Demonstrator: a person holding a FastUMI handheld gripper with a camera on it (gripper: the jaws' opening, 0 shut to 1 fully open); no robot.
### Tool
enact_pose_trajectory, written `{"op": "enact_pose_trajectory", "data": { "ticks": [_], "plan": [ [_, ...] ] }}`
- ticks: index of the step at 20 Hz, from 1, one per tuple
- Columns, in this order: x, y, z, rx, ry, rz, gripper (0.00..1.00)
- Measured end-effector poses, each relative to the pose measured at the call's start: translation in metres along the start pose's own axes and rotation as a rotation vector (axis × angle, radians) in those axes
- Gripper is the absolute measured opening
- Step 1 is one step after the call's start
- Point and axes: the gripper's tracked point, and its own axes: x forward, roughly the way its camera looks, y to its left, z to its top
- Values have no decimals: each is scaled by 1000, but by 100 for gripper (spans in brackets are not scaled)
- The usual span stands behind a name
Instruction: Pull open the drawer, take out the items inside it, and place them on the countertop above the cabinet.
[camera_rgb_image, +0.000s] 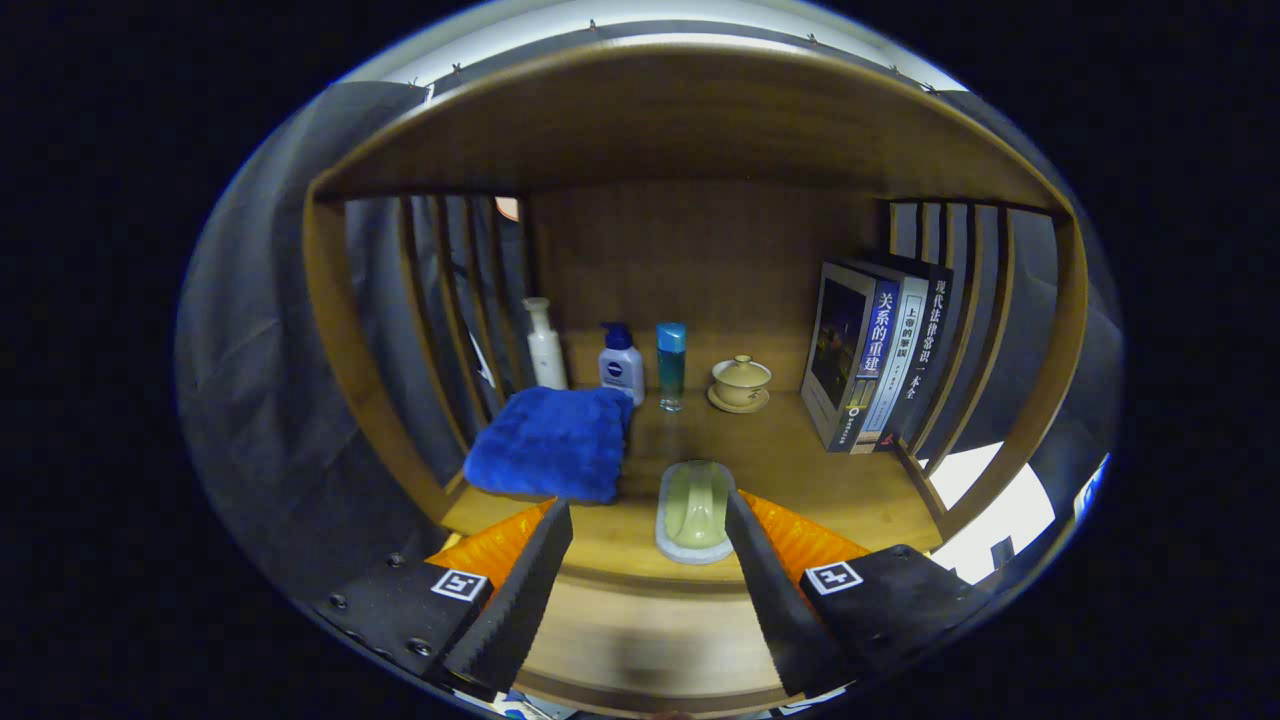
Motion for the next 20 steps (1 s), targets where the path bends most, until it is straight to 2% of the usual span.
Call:
{"op": "enact_pose_trajectory", "data": {
  "ticks": [2,9,14,20],
  "plan": [
    [-25,7,5,-18,-69,29,99],
    [-97,-2,-9,-148,-227,15,99],
    [-139,-15,-26,-149,-295,-16,99],
    [-168,14,-77,-92,-314,24,98]
  ]
}}
